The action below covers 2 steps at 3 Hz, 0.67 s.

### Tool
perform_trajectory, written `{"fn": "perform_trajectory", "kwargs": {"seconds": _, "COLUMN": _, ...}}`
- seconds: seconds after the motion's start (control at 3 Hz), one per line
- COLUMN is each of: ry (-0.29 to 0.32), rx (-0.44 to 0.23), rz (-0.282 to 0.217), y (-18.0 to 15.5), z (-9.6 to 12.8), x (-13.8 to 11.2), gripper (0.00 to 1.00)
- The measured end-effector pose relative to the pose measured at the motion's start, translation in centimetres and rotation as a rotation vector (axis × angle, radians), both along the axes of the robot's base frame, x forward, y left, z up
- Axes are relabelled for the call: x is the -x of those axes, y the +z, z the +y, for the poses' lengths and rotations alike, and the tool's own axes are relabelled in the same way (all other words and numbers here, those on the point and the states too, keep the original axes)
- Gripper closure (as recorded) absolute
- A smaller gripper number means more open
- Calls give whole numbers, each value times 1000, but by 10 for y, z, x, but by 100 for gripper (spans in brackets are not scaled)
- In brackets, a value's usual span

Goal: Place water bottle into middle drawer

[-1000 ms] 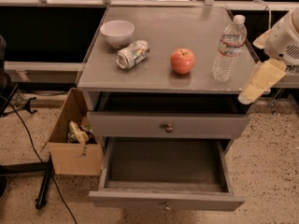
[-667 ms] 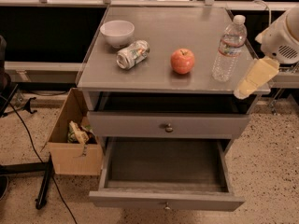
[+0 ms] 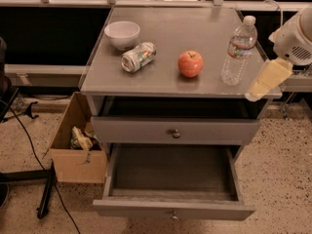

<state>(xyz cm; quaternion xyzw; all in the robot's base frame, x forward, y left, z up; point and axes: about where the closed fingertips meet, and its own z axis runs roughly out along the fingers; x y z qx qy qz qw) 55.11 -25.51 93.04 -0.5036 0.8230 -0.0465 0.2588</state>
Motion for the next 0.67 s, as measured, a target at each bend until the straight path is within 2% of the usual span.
{"fn": "perform_trajectory", "kwargs": {"seconds": 0.33, "ry": -27, "rx": 32, "rz": -52, "y": 1, "z": -9, "x": -12, "gripper": 0}}
{"fn": "perform_trajectory", "kwargs": {"seconds": 0.67, "ry": -80, "rx": 54, "rz": -137, "y": 5, "z": -28, "x": -42, "gripper": 0}}
